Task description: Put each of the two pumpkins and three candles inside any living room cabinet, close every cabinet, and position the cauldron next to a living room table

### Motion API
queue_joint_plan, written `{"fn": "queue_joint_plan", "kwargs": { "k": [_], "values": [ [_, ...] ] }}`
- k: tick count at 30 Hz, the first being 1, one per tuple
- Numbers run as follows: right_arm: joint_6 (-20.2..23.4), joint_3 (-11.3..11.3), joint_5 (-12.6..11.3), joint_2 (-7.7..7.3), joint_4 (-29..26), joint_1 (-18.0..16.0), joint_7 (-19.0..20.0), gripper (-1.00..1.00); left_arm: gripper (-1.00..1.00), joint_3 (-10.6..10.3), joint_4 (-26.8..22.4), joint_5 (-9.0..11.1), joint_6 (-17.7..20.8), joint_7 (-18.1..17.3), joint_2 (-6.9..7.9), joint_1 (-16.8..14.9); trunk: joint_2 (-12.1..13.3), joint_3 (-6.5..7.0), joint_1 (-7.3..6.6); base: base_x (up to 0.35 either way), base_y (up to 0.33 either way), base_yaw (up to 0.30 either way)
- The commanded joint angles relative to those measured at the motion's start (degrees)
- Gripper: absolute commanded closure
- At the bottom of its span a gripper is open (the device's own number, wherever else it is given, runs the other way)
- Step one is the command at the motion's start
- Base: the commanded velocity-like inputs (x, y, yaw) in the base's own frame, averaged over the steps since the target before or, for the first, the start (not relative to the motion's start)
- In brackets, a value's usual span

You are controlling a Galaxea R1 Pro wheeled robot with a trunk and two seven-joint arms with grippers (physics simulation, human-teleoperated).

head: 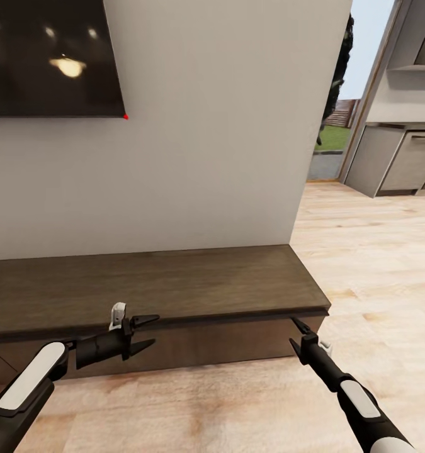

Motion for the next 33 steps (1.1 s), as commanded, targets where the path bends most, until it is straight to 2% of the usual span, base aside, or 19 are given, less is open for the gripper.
{"fn": "queue_joint_plan", "kwargs": {
  "k": [1, 11, 20, 24, 33],
  "values": [
    [0.48, -0.13, -0.38, -0.05, 0.03, -0.03, 0.05, -1.00, -1.00, -0.09, 0.03, -0.48, 0.04, -0.59, 0.05, -0.04, -0.02, -0.05, -0.01, 0.000, 0.000, 0.000],
    [0.49, -0.04, -0.34, -0.16, 0.02, -0.03, 0.07, -1.00, -1.00, -0.09, 0.10, -0.48, 0.01, -0.59, 0.00, -0.04, -0.02, -0.05, -0.01, 0.148, 0.000, 0.000],
    [0.49, 0.08, -0.25, -0.16, 0.02, -0.03, 0.07, -1.00, -1.00, -0.09, 0.12, -0.52, 0.02, -0.59, -0.01, -0.04, -0.02, -0.05, -0.01, 0.010, 0.000, 0.000],
    [0.49, 0.09, -0.18, -0.16, 0.00, -0.03, 0.15, -1.00, -1.00, -0.09, 0.12, -0.49, 0.01, -0.59, -0.02, -0.04, -0.07, -0.94, 0.09, 0.000, 0.000, 0.000],
    [0.49, 0.14, -0.14, -0.16, 0.03, -0.03, 0.42, -1.00, -1.00, -0.09, 0.12, -0.51, 0.01, -0.59, 0.01, -0.04, -0.07, -0.94, 0.09, 0.000, 0.000, 0.000]
  ]
}}
